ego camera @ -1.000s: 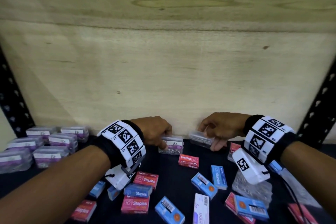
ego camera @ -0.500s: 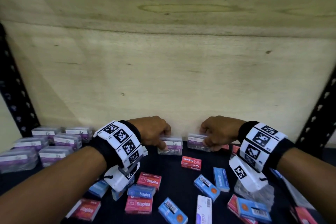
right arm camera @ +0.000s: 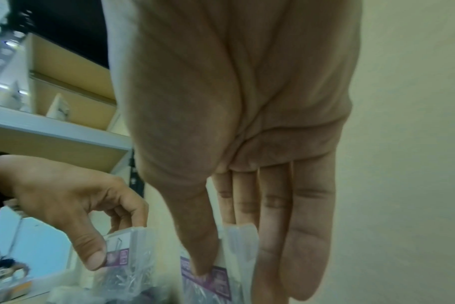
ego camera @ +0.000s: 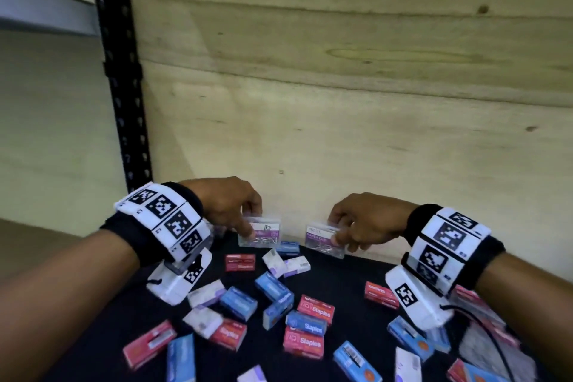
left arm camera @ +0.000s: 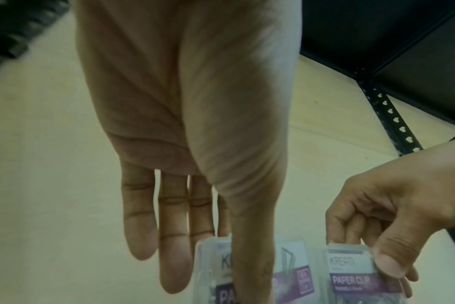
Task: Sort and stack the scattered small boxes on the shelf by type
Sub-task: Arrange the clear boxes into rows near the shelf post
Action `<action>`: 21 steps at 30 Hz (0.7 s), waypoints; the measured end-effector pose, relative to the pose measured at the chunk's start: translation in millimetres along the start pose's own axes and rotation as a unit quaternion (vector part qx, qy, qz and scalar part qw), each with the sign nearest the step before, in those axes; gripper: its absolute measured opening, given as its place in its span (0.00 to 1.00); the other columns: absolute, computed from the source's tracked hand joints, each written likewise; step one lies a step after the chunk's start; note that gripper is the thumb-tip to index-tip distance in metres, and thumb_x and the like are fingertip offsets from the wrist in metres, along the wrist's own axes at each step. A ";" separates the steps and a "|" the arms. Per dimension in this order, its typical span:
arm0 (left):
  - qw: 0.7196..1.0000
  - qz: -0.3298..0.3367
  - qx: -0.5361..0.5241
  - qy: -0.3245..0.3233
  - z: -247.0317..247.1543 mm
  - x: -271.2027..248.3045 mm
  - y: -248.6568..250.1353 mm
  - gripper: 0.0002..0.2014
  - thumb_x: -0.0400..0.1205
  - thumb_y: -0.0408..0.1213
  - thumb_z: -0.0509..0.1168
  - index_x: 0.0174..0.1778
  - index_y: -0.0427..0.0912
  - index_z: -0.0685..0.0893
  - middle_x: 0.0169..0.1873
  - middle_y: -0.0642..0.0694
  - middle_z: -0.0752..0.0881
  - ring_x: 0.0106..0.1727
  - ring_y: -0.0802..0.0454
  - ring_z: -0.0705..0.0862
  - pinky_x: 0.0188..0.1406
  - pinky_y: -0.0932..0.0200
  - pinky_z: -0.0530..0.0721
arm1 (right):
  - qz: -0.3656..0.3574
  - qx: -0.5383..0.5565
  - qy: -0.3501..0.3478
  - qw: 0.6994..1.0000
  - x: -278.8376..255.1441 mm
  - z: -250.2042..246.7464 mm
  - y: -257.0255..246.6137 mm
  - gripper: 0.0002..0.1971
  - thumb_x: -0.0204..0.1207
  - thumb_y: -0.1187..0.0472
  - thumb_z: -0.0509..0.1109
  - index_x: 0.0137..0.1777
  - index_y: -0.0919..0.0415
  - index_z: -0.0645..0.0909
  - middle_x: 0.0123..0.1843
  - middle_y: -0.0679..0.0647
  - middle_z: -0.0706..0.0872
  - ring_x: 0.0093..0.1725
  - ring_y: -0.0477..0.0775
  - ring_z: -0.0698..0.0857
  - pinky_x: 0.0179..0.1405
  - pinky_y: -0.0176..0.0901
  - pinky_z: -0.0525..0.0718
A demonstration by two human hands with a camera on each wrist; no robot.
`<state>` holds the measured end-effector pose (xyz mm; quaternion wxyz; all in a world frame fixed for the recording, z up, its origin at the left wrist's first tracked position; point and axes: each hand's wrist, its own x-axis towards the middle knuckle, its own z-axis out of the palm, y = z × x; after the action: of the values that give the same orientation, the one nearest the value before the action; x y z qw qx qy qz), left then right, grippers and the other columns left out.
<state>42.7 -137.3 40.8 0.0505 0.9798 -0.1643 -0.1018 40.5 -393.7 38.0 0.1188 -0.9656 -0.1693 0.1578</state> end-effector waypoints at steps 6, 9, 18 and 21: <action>0.998 -0.064 0.027 0.007 -6.6 -55.5 -60.5 0.17 0.73 0.50 0.78 0.56 0.54 0.85 0.45 0.61 0.83 0.47 0.58 0.82 0.42 0.63 0.75 | -0.091 -0.065 0.000 0.994 18.5 9.6 -73.9 0.12 0.80 0.54 0.72 0.62 0.55 0.82 0.48 0.46 0.93 0.44 0.47 0.91 0.49 0.41 0.85; 0.994 -0.112 0.019 -0.002 -5.9 -78.4 -93.4 0.19 0.70 0.50 0.80 0.55 0.54 0.86 0.46 0.61 0.83 0.48 0.58 0.82 0.45 0.61 0.77 | -0.124 -0.085 0.001 0.989 29.9 18.7 -108.4 0.15 0.80 0.50 0.72 0.63 0.53 0.81 0.49 0.43 0.89 0.47 0.47 0.87 0.56 0.44 0.84; 0.982 -0.179 0.014 -0.054 16.6 -109.2 -151.2 0.14 0.69 0.45 0.81 0.47 0.58 0.85 0.50 0.57 0.86 0.46 0.60 0.81 0.46 0.63 0.77 | -0.185 -0.097 -0.033 0.977 64.4 62.4 -182.8 0.15 0.77 0.51 0.74 0.63 0.51 0.83 0.51 0.46 0.91 0.51 0.49 0.86 0.57 0.45 0.84; 0.980 -0.192 0.008 -0.048 27.1 -107.1 -161.0 0.16 0.70 0.44 0.81 0.50 0.56 0.85 0.51 0.56 0.85 0.50 0.57 0.82 0.44 0.63 0.75 | -0.188 -0.108 -0.048 0.975 72.6 74.2 -195.2 0.18 0.78 0.50 0.74 0.66 0.52 0.82 0.54 0.48 0.89 0.54 0.52 0.86 0.58 0.46 0.84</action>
<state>-12.1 48.0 12.7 0.0146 0.9875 0.0238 -0.1549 23.2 -175.7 5.7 0.0333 -0.9148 -0.3696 0.1597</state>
